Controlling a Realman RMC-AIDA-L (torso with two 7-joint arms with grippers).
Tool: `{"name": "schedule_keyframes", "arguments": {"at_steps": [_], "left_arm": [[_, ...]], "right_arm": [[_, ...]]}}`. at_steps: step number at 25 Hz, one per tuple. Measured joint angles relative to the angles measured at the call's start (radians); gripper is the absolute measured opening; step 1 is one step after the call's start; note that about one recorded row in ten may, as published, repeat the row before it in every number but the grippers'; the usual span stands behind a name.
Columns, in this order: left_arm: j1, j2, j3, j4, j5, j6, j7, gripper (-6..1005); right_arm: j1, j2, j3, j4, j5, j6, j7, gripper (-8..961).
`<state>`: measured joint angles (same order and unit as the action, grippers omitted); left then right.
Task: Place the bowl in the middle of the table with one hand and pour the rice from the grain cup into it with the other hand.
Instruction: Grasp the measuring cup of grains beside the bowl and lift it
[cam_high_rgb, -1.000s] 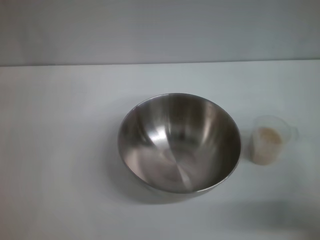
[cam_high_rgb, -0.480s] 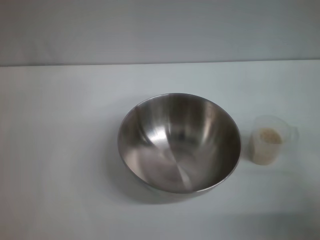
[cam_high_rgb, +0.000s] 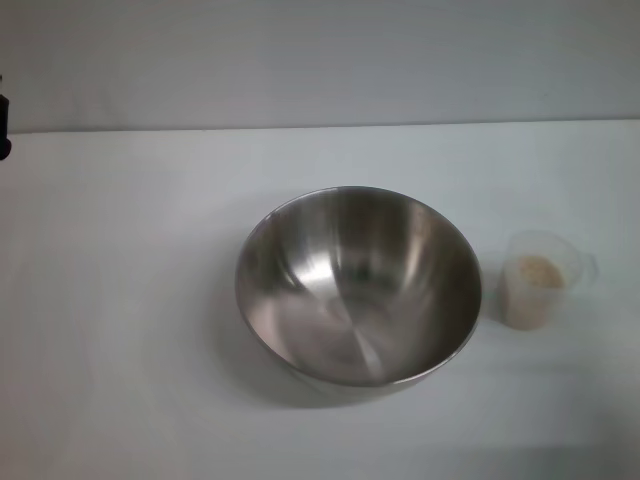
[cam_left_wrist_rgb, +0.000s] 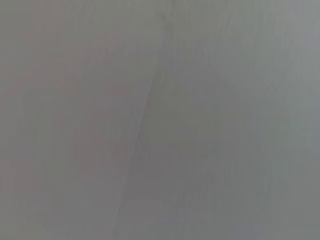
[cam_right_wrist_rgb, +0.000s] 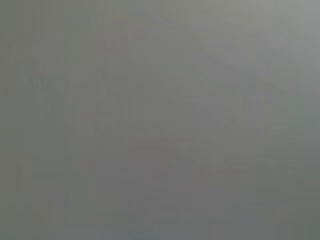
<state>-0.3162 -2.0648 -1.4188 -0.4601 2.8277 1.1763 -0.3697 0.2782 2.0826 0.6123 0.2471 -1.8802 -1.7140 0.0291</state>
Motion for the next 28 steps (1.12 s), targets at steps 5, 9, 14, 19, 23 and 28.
{"name": "schedule_keyframes", "arguments": {"at_steps": [5, 9, 14, 19, 23, 28], "left_arm": [[-0.008, -0.001, 0.000, 0.012, 0.001, -0.016, 0.001, 377], [-0.015, -0.001, 0.000, 0.027, 0.001, -0.019, 0.004, 379], [-0.015, -0.002, 0.000, 0.032, 0.001, -0.020, 0.042, 381], [-0.015, -0.003, 0.001, 0.035, 0.001, -0.024, 0.066, 382], [-0.015, -0.002, 0.000, 0.043, 0.001, -0.023, 0.067, 384], [-0.013, 0.000, -0.008, 0.045, 0.001, -0.022, 0.069, 386]], "right_arm": [[-0.052, 0.002, -0.052, 0.038, 0.000, 0.028, -0.004, 710], [-0.095, 0.002, -0.103, 0.071, 0.000, 0.031, -0.004, 709], [-0.129, 0.003, -0.153, 0.093, 0.006, 0.042, -0.005, 709], [-0.164, 0.004, -0.172, 0.115, 0.006, 0.060, -0.005, 710], [-0.192, 0.004, -0.195, 0.119, 0.008, 0.083, -0.006, 710], [-0.227, 0.005, -0.231, 0.120, 0.008, 0.090, -0.006, 710]]}}
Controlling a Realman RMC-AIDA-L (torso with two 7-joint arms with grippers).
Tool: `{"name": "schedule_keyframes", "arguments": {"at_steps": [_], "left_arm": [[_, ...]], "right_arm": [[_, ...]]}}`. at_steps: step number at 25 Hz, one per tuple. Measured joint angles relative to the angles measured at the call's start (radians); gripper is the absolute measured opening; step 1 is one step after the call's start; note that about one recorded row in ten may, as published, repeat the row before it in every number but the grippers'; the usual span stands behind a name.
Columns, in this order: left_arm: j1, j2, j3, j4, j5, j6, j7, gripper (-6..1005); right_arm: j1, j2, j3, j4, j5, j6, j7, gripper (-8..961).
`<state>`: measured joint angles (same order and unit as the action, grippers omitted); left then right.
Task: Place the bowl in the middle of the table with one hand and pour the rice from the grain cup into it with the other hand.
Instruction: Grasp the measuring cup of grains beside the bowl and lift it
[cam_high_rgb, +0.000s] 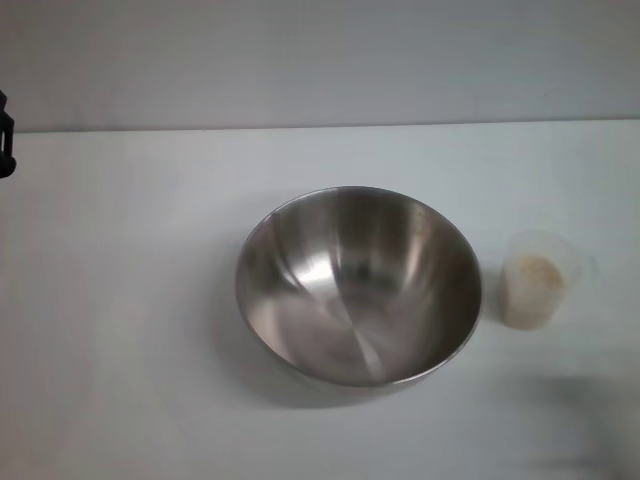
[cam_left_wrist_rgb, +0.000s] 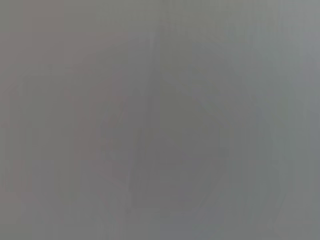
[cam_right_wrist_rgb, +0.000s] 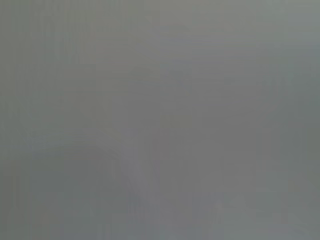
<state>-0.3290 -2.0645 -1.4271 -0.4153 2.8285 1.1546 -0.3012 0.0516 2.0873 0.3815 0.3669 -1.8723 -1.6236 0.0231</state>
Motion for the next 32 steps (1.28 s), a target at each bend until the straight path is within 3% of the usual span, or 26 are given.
{"name": "schedule_keyframes", "arguments": {"at_steps": [6, 11, 23, 32], "left_arm": [[0.006, 0.005, -0.004, 0.000, 0.000, -0.003, 0.019, 388], [0.013, 0.005, -0.007, 0.002, -0.004, -0.004, 0.031, 579], [0.033, 0.003, -0.029, -0.007, -0.002, 0.006, 0.039, 749], [0.033, 0.002, -0.029, -0.008, -0.002, 0.014, 0.039, 743]], "right_arm": [[-0.019, -0.001, -0.010, 0.000, -0.001, 0.015, 0.000, 710], [-0.024, -0.002, -0.016, 0.001, -0.002, 0.044, 0.000, 710], [-0.016, -0.004, -0.040, 0.004, 0.000, 0.132, 0.002, 710], [-0.007, -0.005, -0.032, -0.005, 0.002, 0.181, 0.001, 710]]}}
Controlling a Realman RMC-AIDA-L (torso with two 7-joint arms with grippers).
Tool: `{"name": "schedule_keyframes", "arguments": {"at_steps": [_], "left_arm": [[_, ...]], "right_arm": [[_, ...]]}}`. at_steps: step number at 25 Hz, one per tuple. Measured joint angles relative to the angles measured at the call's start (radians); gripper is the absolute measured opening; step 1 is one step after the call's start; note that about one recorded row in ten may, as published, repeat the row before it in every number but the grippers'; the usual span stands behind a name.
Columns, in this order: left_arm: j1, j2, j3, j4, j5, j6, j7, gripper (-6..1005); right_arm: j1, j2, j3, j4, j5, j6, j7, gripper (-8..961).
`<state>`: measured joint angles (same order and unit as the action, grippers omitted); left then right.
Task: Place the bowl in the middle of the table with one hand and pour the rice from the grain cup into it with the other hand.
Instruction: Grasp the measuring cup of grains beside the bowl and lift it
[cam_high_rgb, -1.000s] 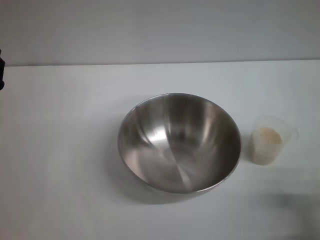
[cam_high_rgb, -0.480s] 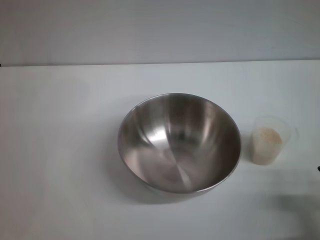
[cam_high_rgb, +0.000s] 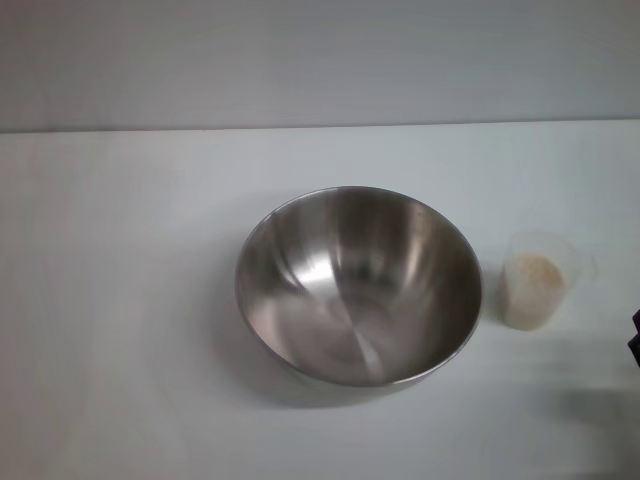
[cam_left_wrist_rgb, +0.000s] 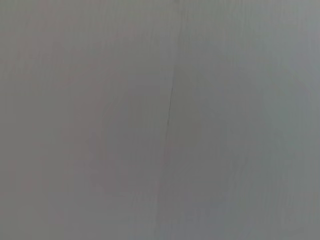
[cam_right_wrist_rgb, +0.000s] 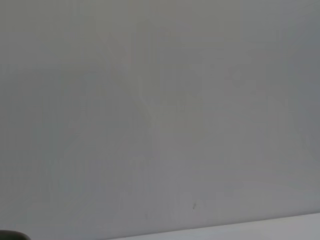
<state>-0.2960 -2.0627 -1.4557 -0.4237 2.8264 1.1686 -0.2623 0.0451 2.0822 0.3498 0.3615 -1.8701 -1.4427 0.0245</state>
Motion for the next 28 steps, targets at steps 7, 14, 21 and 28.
{"name": "schedule_keyframes", "arguments": {"at_steps": [7, 14, 21, 28], "left_arm": [[0.000, -0.002, 0.000, -0.001, 0.001, 0.000, 0.000, 742], [0.001, -0.003, 0.000, -0.003, 0.000, 0.006, 0.000, 742], [-0.001, -0.004, 0.000, -0.003, -0.001, 0.007, 0.000, 743], [-0.001, -0.004, 0.000, -0.003, -0.003, 0.007, 0.000, 742]], "right_arm": [[0.018, -0.002, 0.003, -0.011, 0.000, 0.022, 0.000, 709], [0.034, -0.003, 0.003, -0.022, 0.000, 0.041, 0.000, 709], [0.054, -0.002, 0.001, -0.035, 0.000, 0.050, 0.000, 709], [0.083, -0.001, 0.000, -0.053, -0.001, 0.073, 0.000, 709]]}}
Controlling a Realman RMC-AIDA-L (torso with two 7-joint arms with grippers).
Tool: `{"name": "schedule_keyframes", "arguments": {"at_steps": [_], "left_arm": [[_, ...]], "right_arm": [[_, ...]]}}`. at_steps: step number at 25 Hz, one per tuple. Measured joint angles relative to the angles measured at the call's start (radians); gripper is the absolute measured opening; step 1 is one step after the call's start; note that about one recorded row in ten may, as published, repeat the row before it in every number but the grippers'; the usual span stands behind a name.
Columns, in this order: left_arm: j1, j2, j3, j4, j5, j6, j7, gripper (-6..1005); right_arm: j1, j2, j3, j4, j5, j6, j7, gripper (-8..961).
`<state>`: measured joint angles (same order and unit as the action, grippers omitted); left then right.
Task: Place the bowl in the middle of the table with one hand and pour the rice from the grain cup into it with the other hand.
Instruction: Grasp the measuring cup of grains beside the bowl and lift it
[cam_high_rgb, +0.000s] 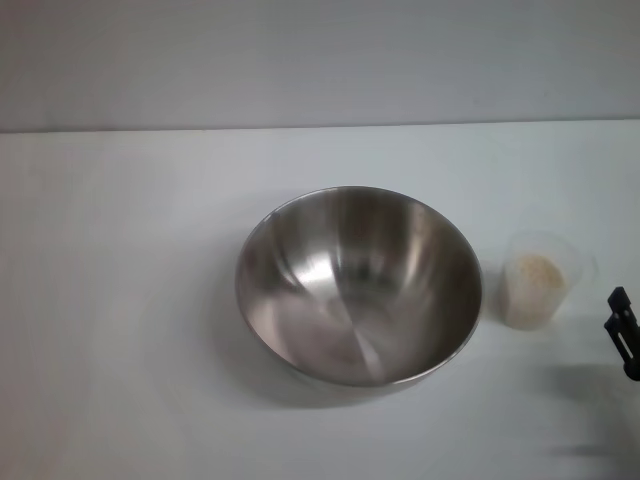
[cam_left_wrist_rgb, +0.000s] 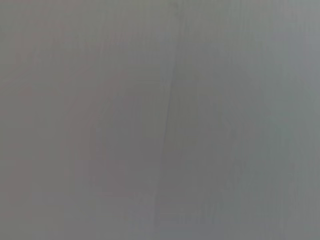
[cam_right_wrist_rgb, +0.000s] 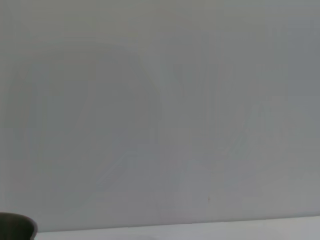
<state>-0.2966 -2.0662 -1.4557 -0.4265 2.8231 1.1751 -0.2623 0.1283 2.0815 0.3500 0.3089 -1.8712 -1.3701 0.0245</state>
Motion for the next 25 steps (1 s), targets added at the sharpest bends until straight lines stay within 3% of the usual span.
{"name": "schedule_keyframes", "arguments": {"at_steps": [25], "left_arm": [[-0.007, -0.002, 0.000, 0.000, -0.002, 0.002, 0.000, 743]], "right_arm": [[0.041, 0.000, 0.003, -0.035, 0.000, 0.050, 0.000, 710]]}}
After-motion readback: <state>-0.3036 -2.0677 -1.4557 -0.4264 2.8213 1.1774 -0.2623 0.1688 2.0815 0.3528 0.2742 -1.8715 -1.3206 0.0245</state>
